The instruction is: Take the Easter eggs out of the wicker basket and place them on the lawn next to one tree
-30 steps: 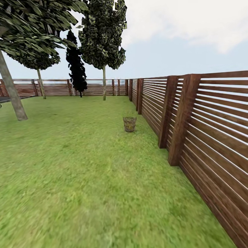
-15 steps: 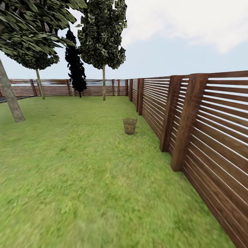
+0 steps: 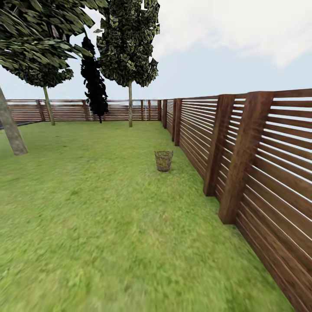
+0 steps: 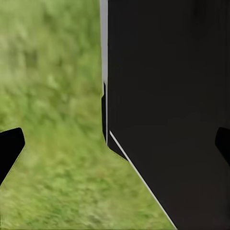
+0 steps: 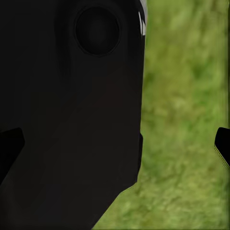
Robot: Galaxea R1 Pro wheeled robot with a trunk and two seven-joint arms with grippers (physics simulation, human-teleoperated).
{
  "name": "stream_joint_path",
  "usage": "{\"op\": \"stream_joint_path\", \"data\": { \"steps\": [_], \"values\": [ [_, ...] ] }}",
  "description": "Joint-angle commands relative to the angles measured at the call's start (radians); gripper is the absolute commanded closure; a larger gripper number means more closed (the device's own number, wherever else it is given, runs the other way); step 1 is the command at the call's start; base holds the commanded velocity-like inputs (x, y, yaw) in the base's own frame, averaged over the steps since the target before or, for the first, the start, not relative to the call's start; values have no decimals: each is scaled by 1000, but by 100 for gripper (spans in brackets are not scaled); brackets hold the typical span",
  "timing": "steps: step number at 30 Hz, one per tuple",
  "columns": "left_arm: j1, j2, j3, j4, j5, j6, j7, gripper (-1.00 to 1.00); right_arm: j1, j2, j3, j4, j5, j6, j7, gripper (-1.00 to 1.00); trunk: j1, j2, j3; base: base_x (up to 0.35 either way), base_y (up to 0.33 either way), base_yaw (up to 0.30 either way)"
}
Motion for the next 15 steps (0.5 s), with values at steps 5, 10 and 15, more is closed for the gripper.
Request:
{"op": "stream_joint_path", "data": {
  "steps": [5, 10, 15],
  "values": [
    [0, 1, 1, 1, 0, 0, 0, -100, 0, 0, 0, 0, 0, 0, -1, -100, 1, 0, 0, 320, 109, 0],
    [0, 2, 1, 0, 0, 0, 0, -100, 0, 0, 0, 0, 0, -1, -1, -100, 1, 0, 0, 308, 187, 0],
    [0, 2, 1, 0, -1, 0, -2, -100, 0, 0, 0, 0, 0, 0, -1, -100, 1, 0, 0, 307, 194, 0]
  ]
}}
